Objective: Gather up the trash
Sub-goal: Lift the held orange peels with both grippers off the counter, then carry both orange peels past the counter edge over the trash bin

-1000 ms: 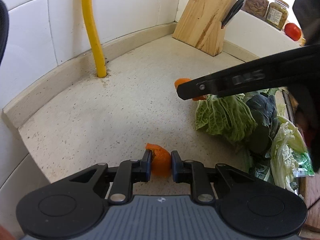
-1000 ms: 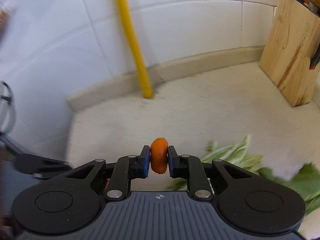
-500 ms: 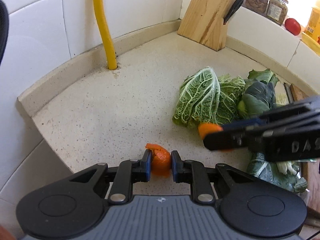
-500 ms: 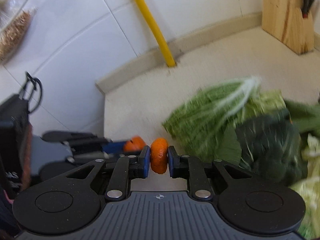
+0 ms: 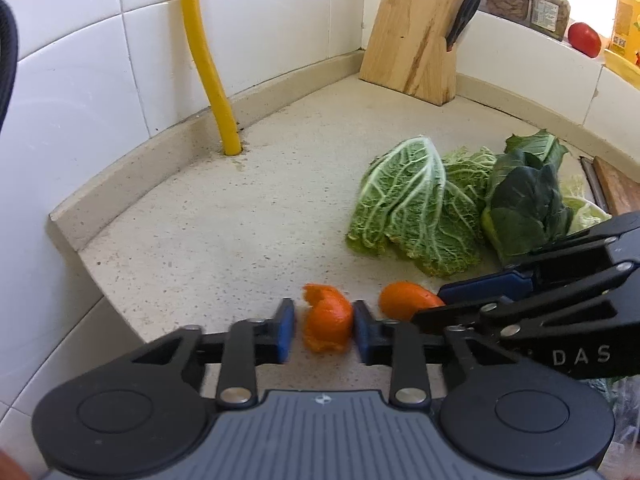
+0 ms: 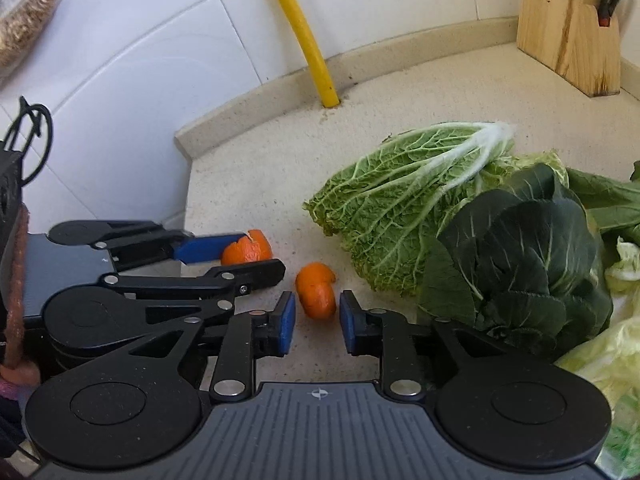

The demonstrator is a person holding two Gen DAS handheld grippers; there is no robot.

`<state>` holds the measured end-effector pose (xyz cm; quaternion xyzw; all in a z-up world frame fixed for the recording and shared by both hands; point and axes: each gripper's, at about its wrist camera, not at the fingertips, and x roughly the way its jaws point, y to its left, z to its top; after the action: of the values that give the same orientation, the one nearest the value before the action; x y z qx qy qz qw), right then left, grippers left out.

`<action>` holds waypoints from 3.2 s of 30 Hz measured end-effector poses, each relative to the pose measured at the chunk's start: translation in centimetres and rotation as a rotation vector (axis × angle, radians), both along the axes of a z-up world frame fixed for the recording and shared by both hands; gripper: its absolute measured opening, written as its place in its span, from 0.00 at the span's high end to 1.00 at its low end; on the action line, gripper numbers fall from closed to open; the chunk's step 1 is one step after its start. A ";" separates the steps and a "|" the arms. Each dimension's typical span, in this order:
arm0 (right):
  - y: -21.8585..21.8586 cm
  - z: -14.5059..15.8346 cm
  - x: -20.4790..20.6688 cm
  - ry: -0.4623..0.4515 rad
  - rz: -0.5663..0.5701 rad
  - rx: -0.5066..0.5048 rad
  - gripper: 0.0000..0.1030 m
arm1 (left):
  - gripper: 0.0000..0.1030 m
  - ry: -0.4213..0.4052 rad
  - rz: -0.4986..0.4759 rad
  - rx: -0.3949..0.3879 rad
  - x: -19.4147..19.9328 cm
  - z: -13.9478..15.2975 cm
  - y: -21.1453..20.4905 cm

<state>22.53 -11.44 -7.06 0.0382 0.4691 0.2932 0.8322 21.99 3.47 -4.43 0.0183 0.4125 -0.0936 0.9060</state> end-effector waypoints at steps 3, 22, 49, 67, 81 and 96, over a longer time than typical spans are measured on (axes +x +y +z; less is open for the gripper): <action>-0.3 -0.1 -0.2 -0.006 0.002 0.013 0.64 | 0.79 -0.004 0.002 0.017 -0.2 0.1 -0.2; 0.1 -0.2 -0.8 -0.062 -0.010 -0.012 0.77 | 0.81 -0.005 0.027 0.034 -0.8 0.2 -0.1; -5.4 3.1 -3.8 -0.083 -0.181 0.163 0.77 | 0.83 -0.083 0.008 0.016 -4.6 3.2 -0.9; 2.2 4.2 -7.0 -0.091 -0.103 0.143 0.77 | 0.83 -0.104 0.088 -0.003 -9.5 3.5 6.9; 8.9 5.2 -9.1 -0.106 0.008 0.143 0.77 | 0.83 -0.134 0.151 0.000 -12.9 3.9 12.0; 15.2 5.9 -10.5 -0.105 0.113 0.125 0.77 | 0.83 -0.141 0.228 -0.003 -15.8 3.2 16.9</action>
<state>11.98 3.80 -1.13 0.0481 0.4068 0.3700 0.8339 6.22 20.37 -1.21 -0.0234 0.3472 0.0108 0.9374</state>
